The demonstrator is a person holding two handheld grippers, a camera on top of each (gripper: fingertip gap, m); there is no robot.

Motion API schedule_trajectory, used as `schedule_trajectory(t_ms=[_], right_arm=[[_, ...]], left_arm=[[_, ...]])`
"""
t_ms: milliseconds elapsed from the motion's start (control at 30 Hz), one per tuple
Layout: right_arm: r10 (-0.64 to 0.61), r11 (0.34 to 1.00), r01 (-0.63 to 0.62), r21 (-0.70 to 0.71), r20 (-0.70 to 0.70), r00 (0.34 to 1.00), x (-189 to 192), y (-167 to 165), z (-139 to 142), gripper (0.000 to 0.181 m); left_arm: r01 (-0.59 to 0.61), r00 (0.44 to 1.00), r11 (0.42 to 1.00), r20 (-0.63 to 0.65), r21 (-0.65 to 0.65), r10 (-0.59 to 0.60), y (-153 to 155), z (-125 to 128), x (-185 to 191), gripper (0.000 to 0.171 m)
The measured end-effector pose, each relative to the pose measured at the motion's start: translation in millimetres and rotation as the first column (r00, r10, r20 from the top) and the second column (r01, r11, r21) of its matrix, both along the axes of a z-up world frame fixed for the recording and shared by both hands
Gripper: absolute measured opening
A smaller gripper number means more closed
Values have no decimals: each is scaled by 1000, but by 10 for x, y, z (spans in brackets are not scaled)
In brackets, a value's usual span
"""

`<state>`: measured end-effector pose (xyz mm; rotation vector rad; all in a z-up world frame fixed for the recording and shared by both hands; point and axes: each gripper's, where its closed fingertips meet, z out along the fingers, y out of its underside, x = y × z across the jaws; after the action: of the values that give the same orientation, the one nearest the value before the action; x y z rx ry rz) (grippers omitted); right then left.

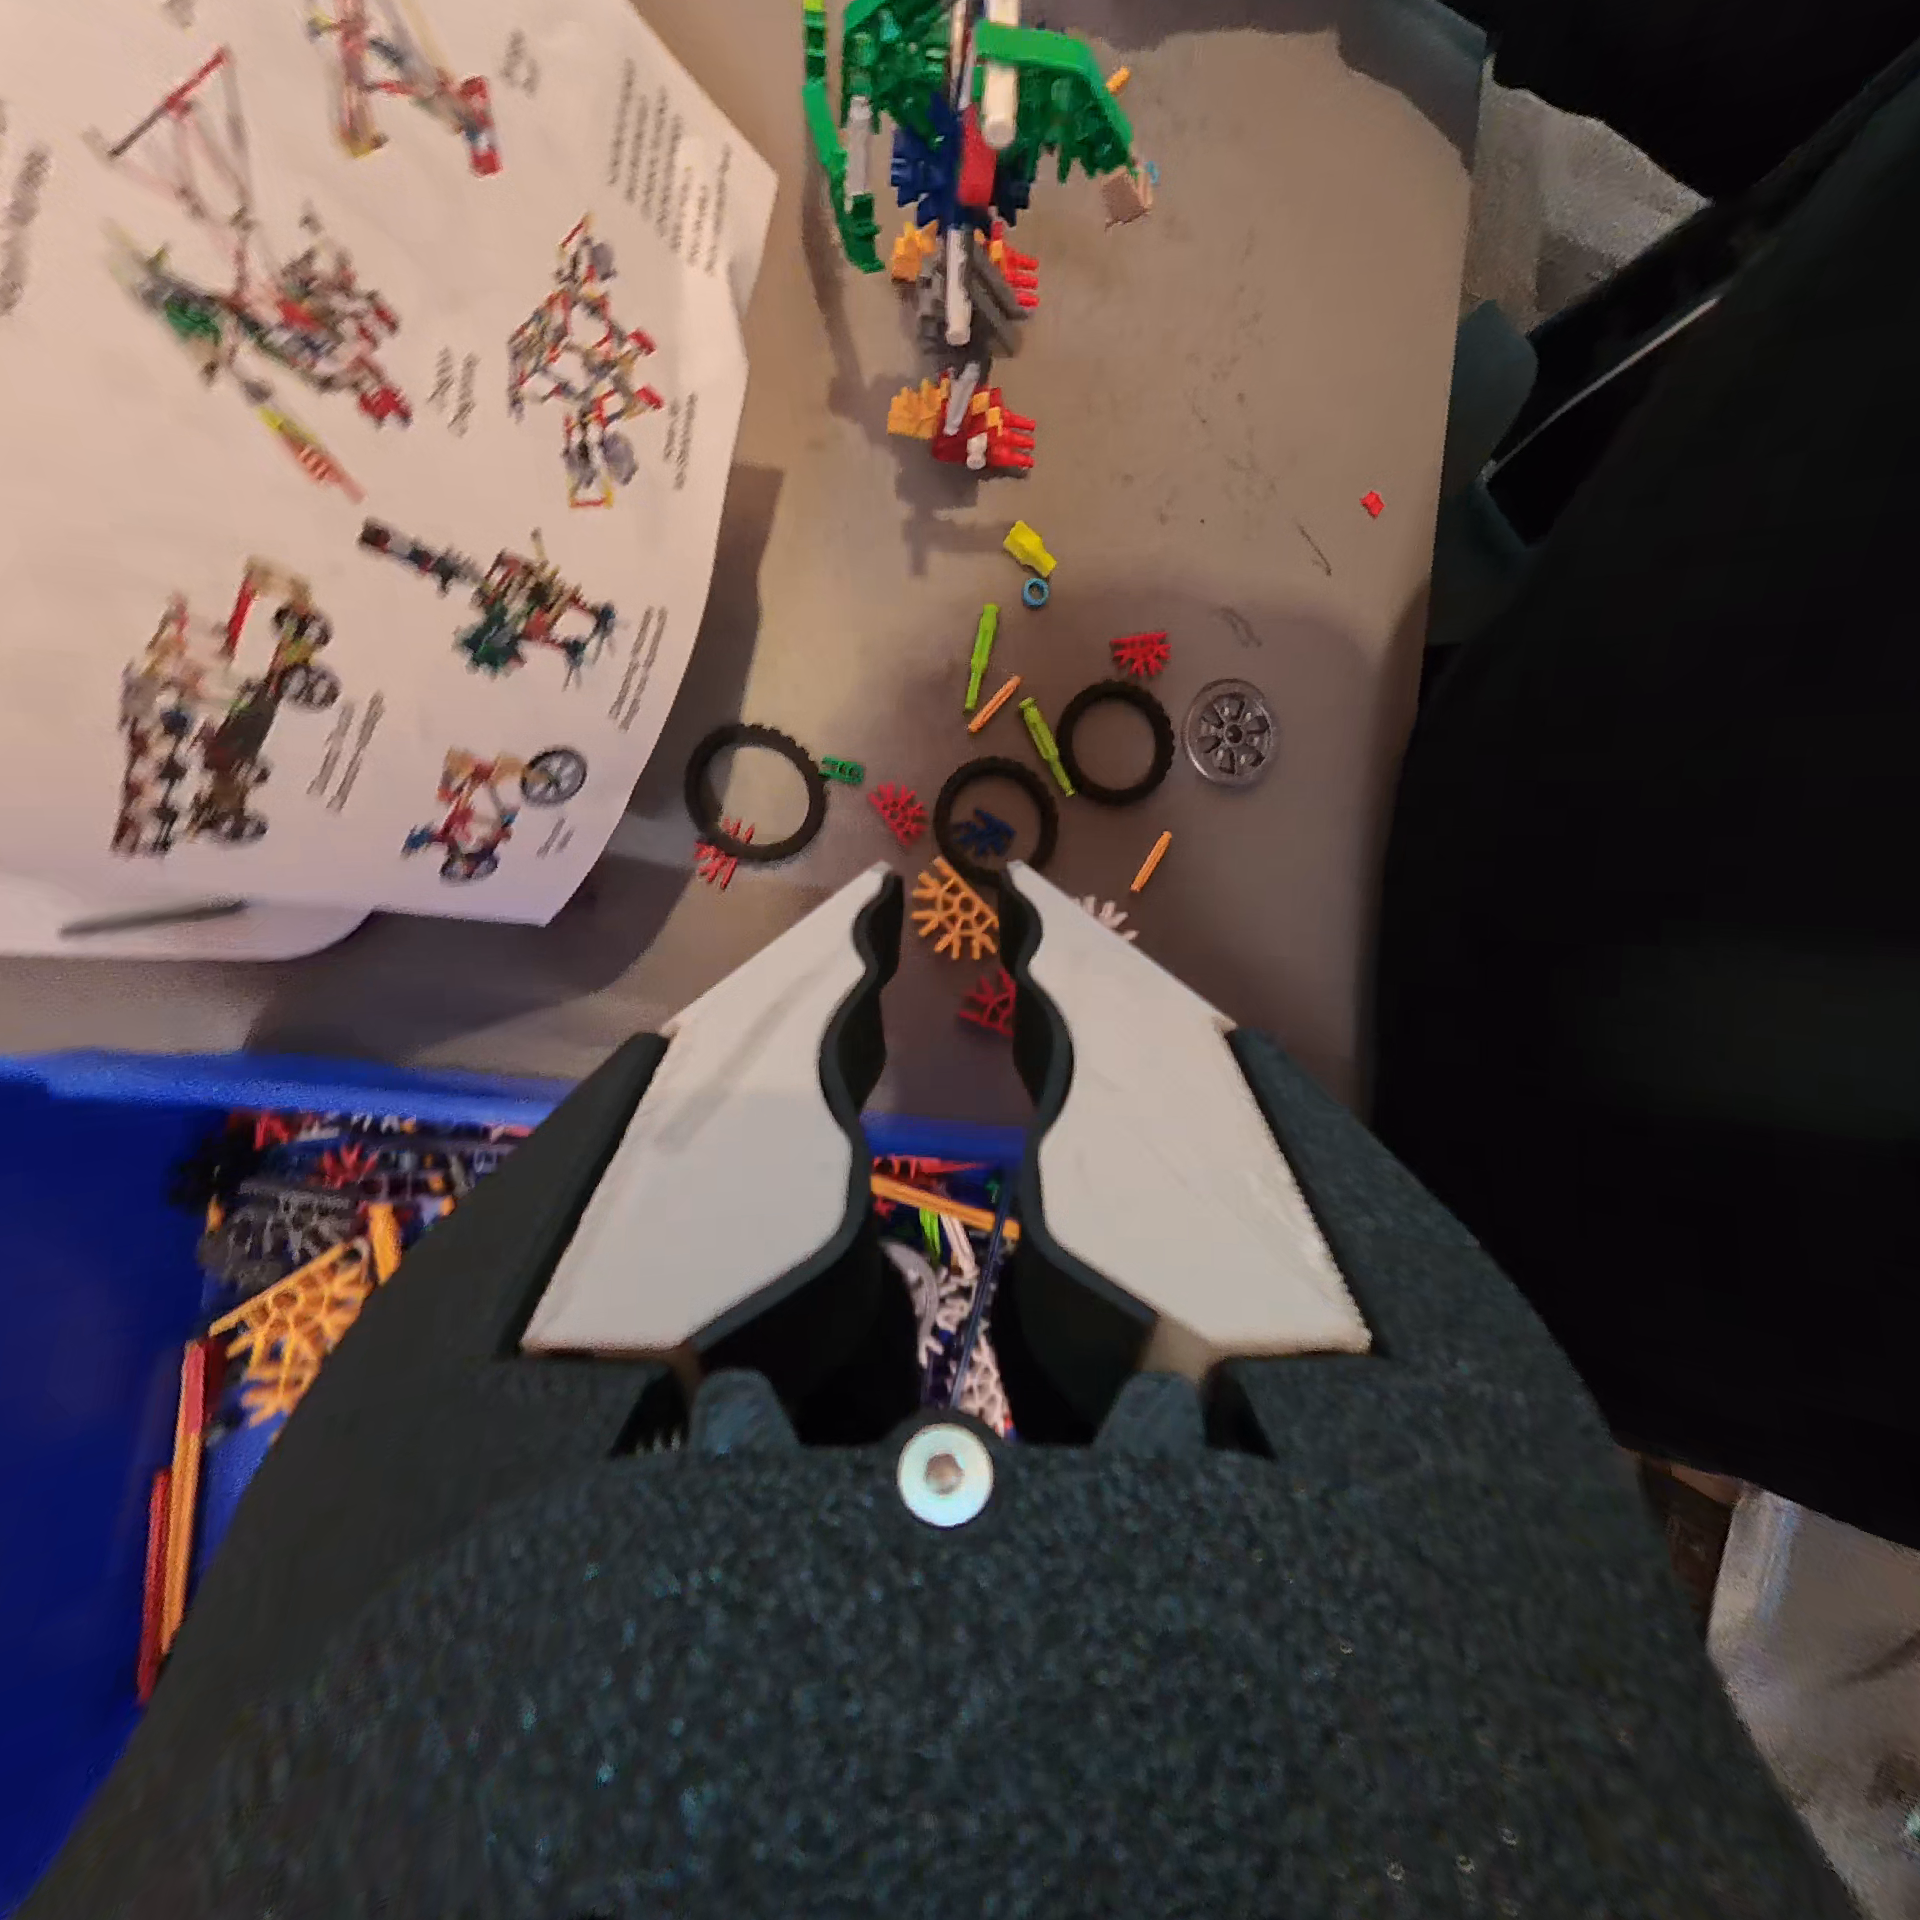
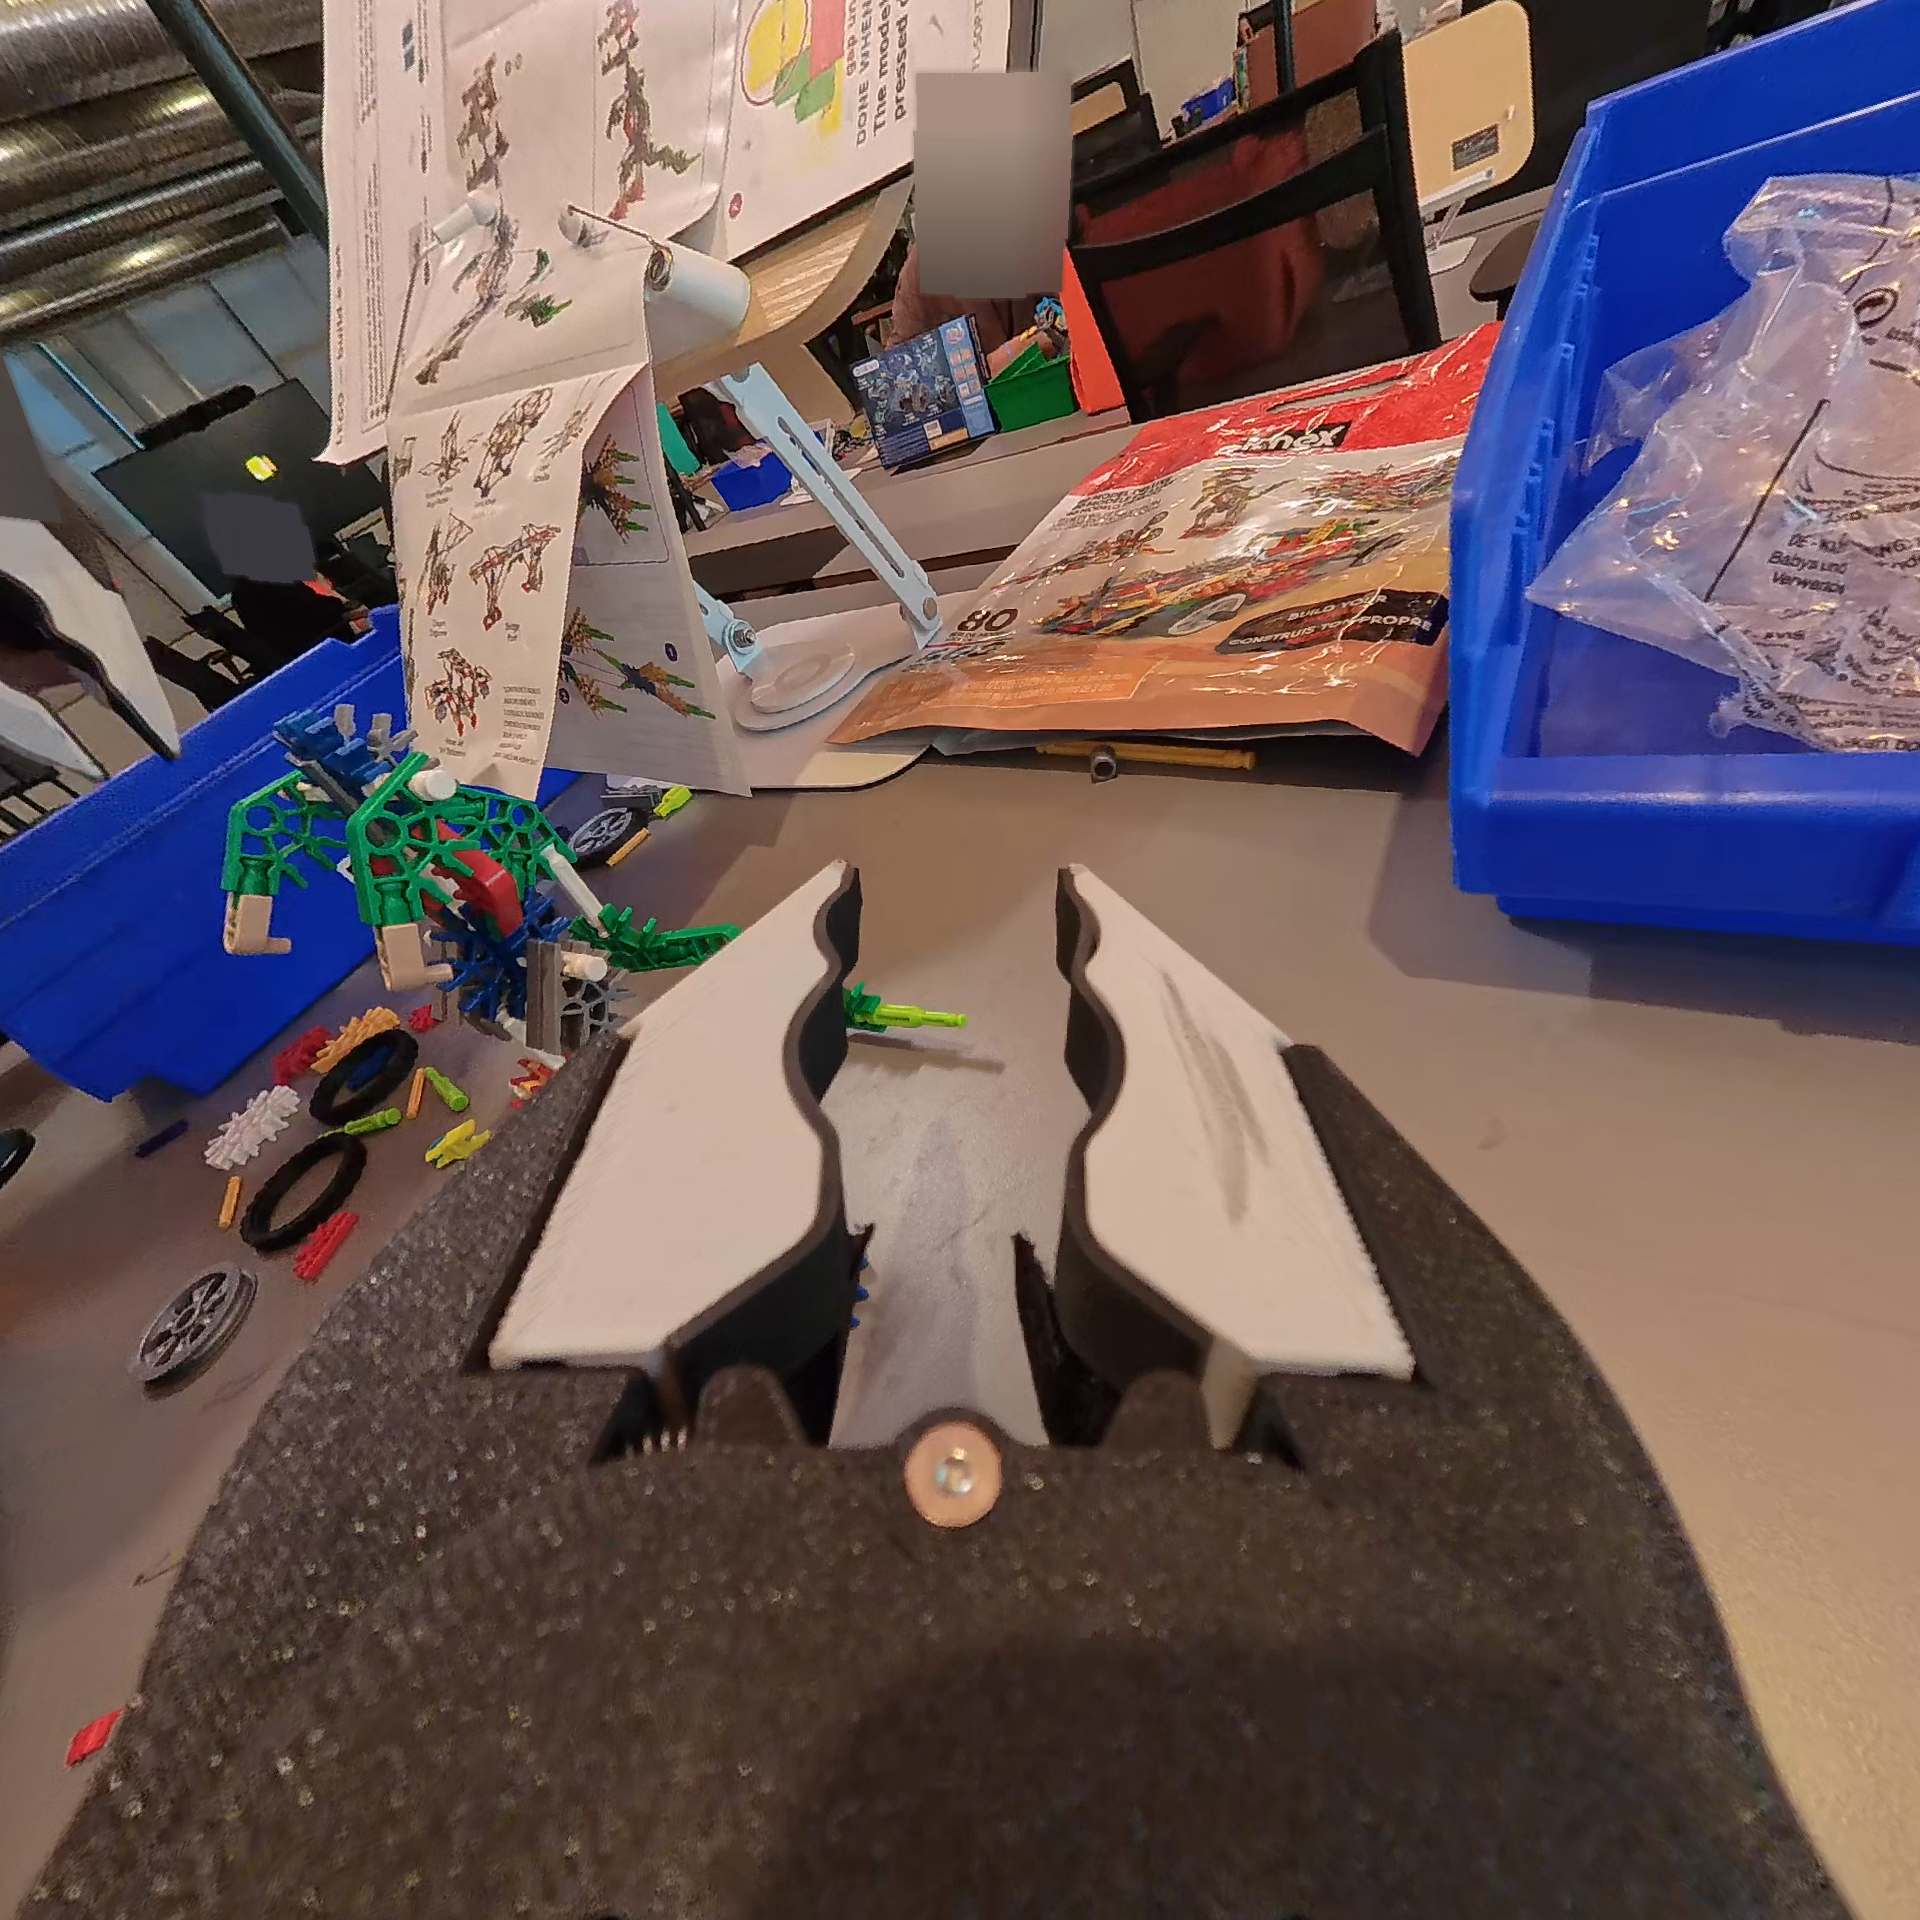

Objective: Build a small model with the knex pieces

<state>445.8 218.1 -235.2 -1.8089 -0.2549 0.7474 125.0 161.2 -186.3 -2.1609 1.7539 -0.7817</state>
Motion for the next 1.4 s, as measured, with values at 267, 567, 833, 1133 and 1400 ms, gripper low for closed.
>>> schedule_trajectory(t_ms=[267, 567, 833, 1133, 1400], right_arm=[[1, 1000, -1, -7, 6, 1000, -5, 5, -14, 37], [1, 1000, -1, -12, 10, 1000, -9, 8, -22, 37], [2, 1000, -2, -15, 13, 1000, -13, 9, -28, 37], [2, 1000, -2, -17, 14, 1000, -14, 10, -33, 37], [2, 1000, -2, -18, 14, 1000, -12, 12, -33, 37]], left_arm=[[-120, 991, 990, -53, 68, 124, 149, 84, -522, 16], [-199, 972, 977, -112, 82, 208, 186, -30, -924, 18], [-219, 948, 973, -219, 76, 230, 178, -293, -1248, 18], [-204, 930, 977, -302, 55, 211, 57, -476, -1409, 19], [-197, 915, 979, -352, 44, 200, 0, -572, -1504, 19]])
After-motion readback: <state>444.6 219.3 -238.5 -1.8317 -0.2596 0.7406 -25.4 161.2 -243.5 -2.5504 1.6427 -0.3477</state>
